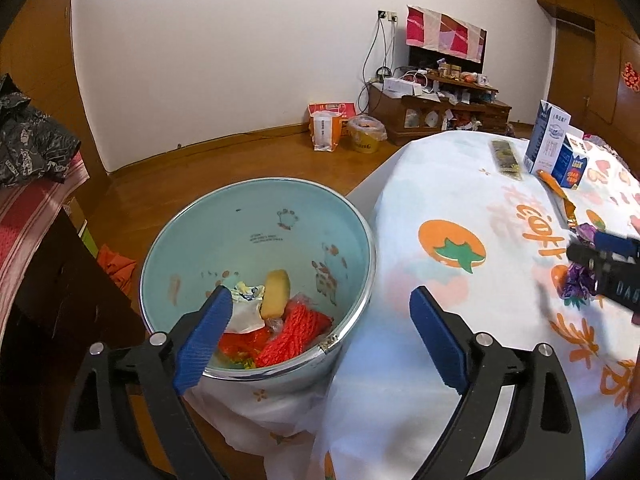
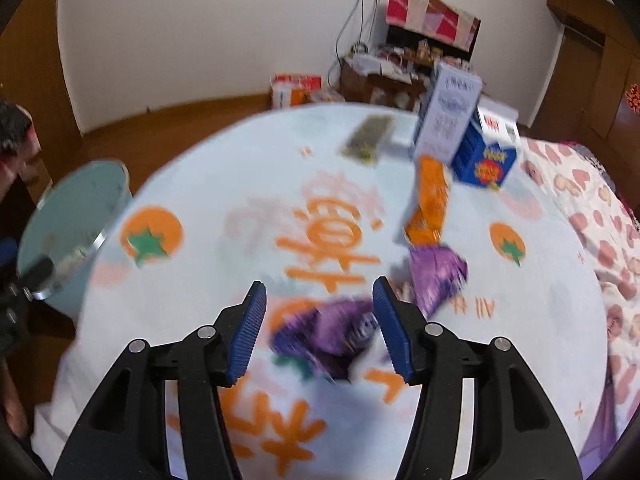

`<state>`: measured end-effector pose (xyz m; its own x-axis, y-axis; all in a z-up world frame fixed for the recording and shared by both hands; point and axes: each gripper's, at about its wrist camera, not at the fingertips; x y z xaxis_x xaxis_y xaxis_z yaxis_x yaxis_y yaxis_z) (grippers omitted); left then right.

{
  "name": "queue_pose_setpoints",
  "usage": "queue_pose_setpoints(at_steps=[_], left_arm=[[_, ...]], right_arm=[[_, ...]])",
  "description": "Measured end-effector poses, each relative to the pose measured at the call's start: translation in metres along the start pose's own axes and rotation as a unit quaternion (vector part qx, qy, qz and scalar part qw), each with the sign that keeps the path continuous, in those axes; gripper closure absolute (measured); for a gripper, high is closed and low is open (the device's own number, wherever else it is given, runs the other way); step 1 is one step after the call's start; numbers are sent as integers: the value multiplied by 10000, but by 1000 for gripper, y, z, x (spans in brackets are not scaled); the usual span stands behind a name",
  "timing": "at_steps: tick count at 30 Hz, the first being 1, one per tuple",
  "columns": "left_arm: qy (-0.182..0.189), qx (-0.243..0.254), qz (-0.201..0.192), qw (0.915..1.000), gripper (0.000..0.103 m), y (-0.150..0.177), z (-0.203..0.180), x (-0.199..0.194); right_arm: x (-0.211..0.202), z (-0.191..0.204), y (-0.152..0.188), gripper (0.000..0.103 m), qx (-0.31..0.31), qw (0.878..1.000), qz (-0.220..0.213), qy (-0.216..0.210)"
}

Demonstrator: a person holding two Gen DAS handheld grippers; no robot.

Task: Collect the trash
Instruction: 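Grasp the purple snack wrapper with the right tool while the left tool grasps the orange snack stick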

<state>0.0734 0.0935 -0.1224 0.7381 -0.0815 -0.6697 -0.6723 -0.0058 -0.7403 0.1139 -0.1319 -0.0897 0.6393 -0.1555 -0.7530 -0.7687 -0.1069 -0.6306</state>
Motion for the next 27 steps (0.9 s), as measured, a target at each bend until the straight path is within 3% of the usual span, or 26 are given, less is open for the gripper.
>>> queue_pose_setpoints(at_steps=[8,11,19,22,24,26,27], left_arm=[[56,-27,83,9999,14,-4,4,5],[72,-31,90,9999,14,-7,2,7],[225,86,-26,9997,14,-21,-10,-3],[250,117,-108,9996,14,-28,-13,-9],[248,148,-136,9995,14,-31,-14,-11],[245,152,-129,9995,14,-33,-16,-11],[274,146,-119,9994,14,-35,-17,-10]], right_arm=[[1,-40,32,46,-440,9970,264,586],[-8,-58,40,43,-279,9974,197,633],[-23,-76,32,36,663,9978,63,-25],[-17,-79,33,36,889,9959,135,-48],[-8,-80,37,38,1044,9942,256,-83],[4,-81,40,53,1216,9913,428,-258],[8,-80,43,55,1275,9899,514,-354]])
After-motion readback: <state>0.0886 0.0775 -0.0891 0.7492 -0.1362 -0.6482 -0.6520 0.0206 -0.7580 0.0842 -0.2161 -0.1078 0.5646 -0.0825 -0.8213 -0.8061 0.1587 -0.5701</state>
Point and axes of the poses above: each gripper's, at about its wrist camera, not at the fingertips, and x roughly the way its jaws point, z to its left, y to its underside, and after that the axes turned 7 degrees about y, right-handed
